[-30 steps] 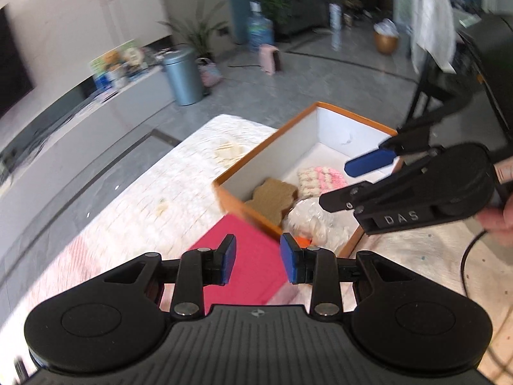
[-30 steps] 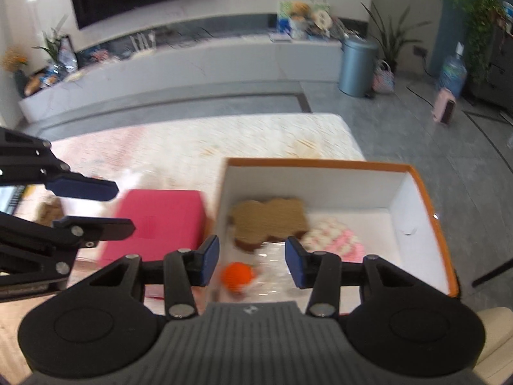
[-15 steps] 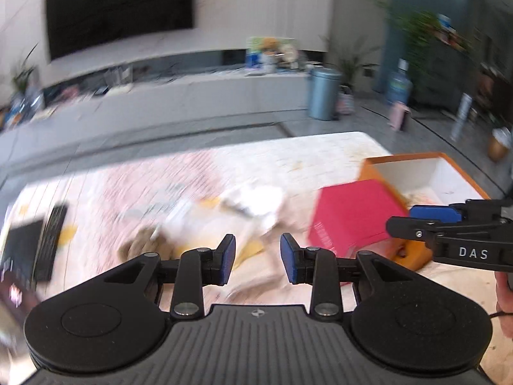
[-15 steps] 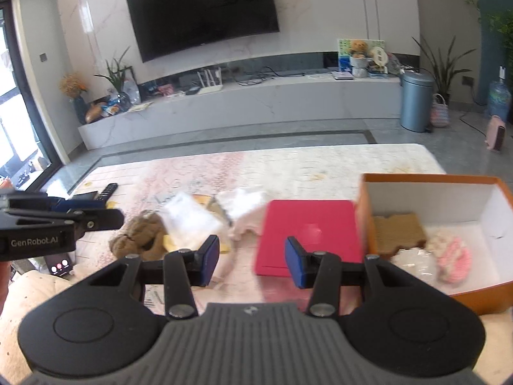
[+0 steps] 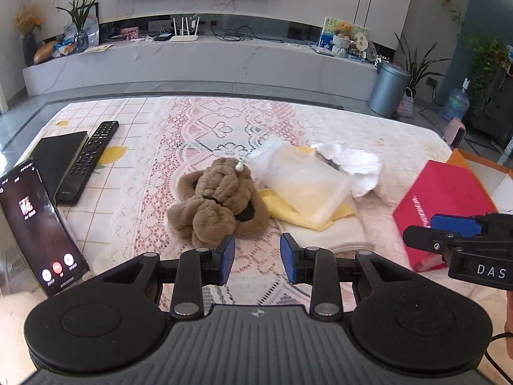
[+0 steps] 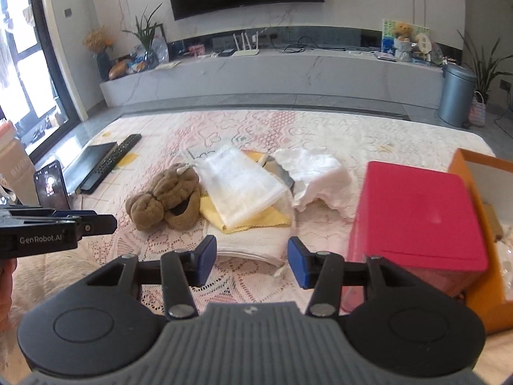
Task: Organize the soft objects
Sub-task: 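Move left tool to the brown plush teddy while right tool grips the white mesh bag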
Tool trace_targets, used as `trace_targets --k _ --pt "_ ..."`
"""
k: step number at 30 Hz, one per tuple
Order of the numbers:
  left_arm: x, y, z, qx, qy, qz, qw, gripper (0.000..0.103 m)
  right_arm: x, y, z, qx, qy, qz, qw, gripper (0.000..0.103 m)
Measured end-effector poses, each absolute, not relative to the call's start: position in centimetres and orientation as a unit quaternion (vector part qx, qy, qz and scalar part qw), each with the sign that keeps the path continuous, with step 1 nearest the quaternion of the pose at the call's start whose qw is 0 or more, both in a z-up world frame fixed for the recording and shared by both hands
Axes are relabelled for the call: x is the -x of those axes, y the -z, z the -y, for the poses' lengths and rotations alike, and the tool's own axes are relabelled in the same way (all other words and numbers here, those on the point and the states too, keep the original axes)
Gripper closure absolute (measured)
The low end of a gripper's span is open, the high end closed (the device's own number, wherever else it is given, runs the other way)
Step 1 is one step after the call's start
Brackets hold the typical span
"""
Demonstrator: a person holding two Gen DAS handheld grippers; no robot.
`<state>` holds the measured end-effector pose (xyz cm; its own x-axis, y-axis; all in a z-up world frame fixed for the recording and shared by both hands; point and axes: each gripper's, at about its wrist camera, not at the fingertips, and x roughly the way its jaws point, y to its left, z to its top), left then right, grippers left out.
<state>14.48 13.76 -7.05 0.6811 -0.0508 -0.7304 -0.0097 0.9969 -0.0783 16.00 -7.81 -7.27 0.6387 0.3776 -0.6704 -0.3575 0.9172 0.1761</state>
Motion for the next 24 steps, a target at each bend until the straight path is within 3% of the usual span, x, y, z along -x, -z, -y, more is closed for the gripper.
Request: trace_targets --k 10,19,24 --pt "-22.6 9.5 -15.0 -0.016 0.031 -0.428 0.903 0.033 -22.7 9.5 3.1 0.058 -0.237 -0.383 0.891 0.041" --pt "-25.7 13.0 -15.9 -0.03 0.018 -0.444 0.895 0.03 -27.9 11.7 0.0 0.123 -0.256 -0.381 0.88 0.025" --pt "-26.1 14.1 -16.3 -0.025 0.015 -0.453 0.891 0.028 -29.7 12.8 -0.7 0.147 -0.256 -0.376 0.879 0.026"
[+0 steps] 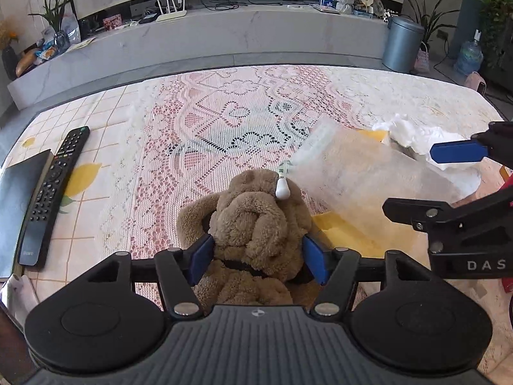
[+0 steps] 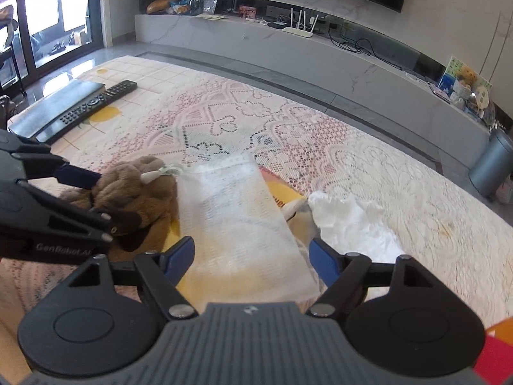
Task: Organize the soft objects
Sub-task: 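Move left tool to the brown plush teddy while right tool grips the white mesh bag, then close left tool on the teddy while right tool lifts the mesh bag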
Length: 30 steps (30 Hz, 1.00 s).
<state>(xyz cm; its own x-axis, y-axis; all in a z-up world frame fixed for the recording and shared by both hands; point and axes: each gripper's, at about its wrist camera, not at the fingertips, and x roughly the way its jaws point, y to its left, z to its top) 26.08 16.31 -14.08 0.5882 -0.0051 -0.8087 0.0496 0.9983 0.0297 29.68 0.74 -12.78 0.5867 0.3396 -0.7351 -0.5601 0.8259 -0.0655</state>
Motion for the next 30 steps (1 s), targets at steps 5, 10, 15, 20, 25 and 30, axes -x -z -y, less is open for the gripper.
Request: trace_targets --k 5,10,15,20,25,30 --pt "-26.2 14.1 -17.1 0.005 0.017 -0.454 0.891 0.036 -30.5 13.3 -1.5 0.148 -0.263 -0.372 0.878 0.037" --pt "-25.6 13.5 -17.5 0.023 0.01 -0.445 0.895 0.049 -30.6 14.1 -2.1 0.156 -0.257 -0.371 0.878 0.064" --pt "-24.4 12.5 -18.6 0.068 -0.007 -0.431 0.9 0.052 -30.6 13.7 -1.8 0.152 -0.253 -0.37 0.881 0.103" --pt "-22.8 10.8 -19.1 0.107 -0.015 -0.415 0.904 0.052 -29.0 11.5 -1.4 0.15 -0.263 -0.35 0.886 0.103" --pt "-21.4 9.3 -17.6 0.107 -0.029 -0.427 0.897 0.052 -26.2 8.9 -0.2 0.123 -0.257 -0.356 0.89 0.103" --pt "-19.1 8.8 -15.7 0.105 -0.042 -0.446 0.888 0.052 -22.4 7.2 2.9 0.093 -0.228 -0.366 0.897 0.103"
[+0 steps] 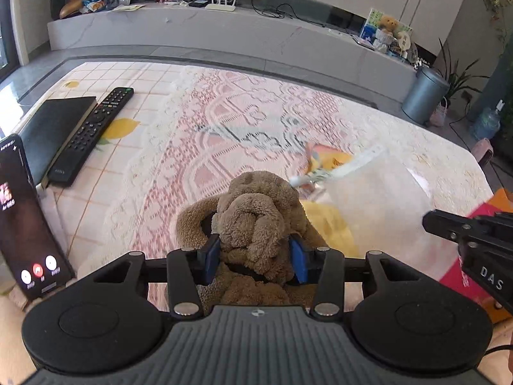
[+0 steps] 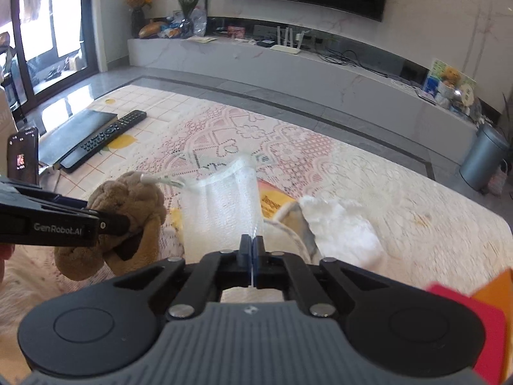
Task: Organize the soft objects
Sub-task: 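Close left tool on the teddy while right tool lifts the mesh bag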
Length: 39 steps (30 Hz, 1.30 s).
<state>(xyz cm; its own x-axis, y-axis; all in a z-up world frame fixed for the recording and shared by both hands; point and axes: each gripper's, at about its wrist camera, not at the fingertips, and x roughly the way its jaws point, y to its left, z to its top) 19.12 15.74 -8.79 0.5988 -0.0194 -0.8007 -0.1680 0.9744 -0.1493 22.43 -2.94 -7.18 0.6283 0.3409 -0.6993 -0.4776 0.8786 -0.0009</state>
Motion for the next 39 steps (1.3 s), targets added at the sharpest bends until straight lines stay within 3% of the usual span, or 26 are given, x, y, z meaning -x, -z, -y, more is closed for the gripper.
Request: trace_targets --k 10,12,14,15,16,18,23,26,30,33,36,39 --pt "-17.3 11.0 -11.9 0.095 0.006 -0.474 0.875 0.052 -18.7 12.0 6.9 0.045 -0.199 -0.437 0.876 0.103" --pt "-17.3 11.5 -11.8 0.086 0.001 -0.478 0.874 0.052 -18.9 12.4 6.6 0.042 -0.202 -0.439 0.874 0.094" --pt "-17.3 11.9 -12.0 0.089 0.0 -0.482 0.872 0.052 -18.9 12.5 6.3 0.039 -0.212 -0.437 0.873 0.072" --pt "-17.3 12.1 -12.1 0.091 0.0 -0.483 0.871 0.052 -19.0 12.5 6.0 0.039 -0.216 -0.434 0.874 0.052" --pt "-17.2 12.2 -12.2 0.093 -0.002 -0.483 0.871 0.052 -19.2 12.5 5.6 0.043 -0.221 -0.431 0.874 0.039" --pt "-17.3 12.2 -12.3 0.095 -0.005 -0.482 0.871 0.052 -19.7 12.7 4.8 0.054 -0.237 -0.435 0.867 0.029" --pt "-17.2 12.4 -12.0 0.083 -0.003 -0.481 0.873 0.052 -21.0 14.2 2.9 0.08 -0.233 -0.453 0.857 0.018" --pt "-17.3 12.5 -12.1 0.084 -0.001 -0.481 0.872 0.052 -21.8 15.0 3.2 0.062 -0.23 -0.475 0.847 0.022" --pt "-17.3 12.6 -12.0 0.078 0.002 -0.481 0.873 0.052 -22.2 15.3 4.6 0.027 -0.226 -0.494 0.839 0.038" --pt "-17.2 12.5 -11.8 0.074 0.003 -0.48 0.874 0.052 -22.4 15.4 5.5 0.008 -0.221 -0.505 0.834 0.063" --pt "-17.2 12.5 -11.9 0.077 0.003 -0.478 0.875 0.052 -22.2 15.3 5.9 0.004 -0.219 -0.505 0.835 0.099" --pt "-17.0 12.2 -11.9 0.076 0.003 -0.475 0.877 0.052 -21.5 14.6 6.2 0.004 -0.22 -0.494 0.841 0.103"
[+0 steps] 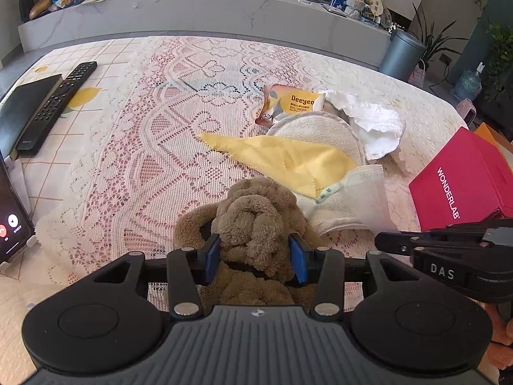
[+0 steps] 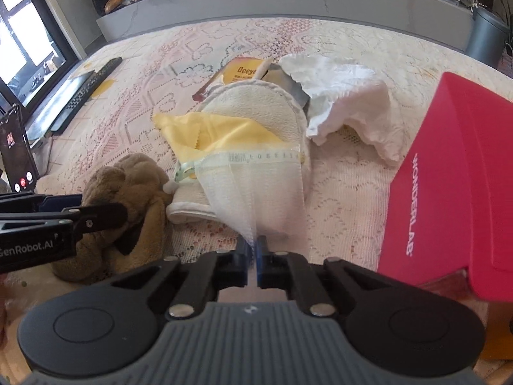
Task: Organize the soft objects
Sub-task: 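Close left tool on the teddy while right tool lifts the mesh bag, then carry the teddy with left tool while right tool carries the mesh bag into the box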
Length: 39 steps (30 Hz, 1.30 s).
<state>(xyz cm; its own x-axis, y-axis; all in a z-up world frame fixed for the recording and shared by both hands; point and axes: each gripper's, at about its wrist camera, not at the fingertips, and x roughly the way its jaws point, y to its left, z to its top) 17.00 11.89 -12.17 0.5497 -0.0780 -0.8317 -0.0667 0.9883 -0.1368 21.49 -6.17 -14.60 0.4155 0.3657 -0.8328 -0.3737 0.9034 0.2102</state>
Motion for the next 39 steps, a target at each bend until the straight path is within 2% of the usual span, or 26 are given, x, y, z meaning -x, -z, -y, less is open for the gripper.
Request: trace_targets --k 9,16,26,33,39 --pt "-14.8 8.3 -10.4 0.051 0.011 -0.436 0.898 0.054 -18.1 10.0 7.9 -0.015 -0.228 -0.446 0.865 0.103" --pt "-12.4 5.2 -8.6 0.037 0.017 -0.408 0.912 0.059 -14.9 6.5 10.8 -0.055 -0.227 -0.408 0.882 0.103" --pt "-10.1 1.9 -4.5 0.035 0.069 -0.373 0.925 0.061 -11.5 2.8 16.6 -0.108 -0.207 -0.354 0.906 0.103" --pt "-10.8 -0.6 0.3 0.015 0.142 -0.344 0.928 0.061 -11.1 0.6 21.8 -0.111 -0.164 -0.33 0.923 0.103" --pt "-14.4 -2.1 5.5 0.013 0.222 -0.333 0.916 0.061 -12.1 -0.6 27.8 -0.113 -0.116 -0.329 0.93 0.103"
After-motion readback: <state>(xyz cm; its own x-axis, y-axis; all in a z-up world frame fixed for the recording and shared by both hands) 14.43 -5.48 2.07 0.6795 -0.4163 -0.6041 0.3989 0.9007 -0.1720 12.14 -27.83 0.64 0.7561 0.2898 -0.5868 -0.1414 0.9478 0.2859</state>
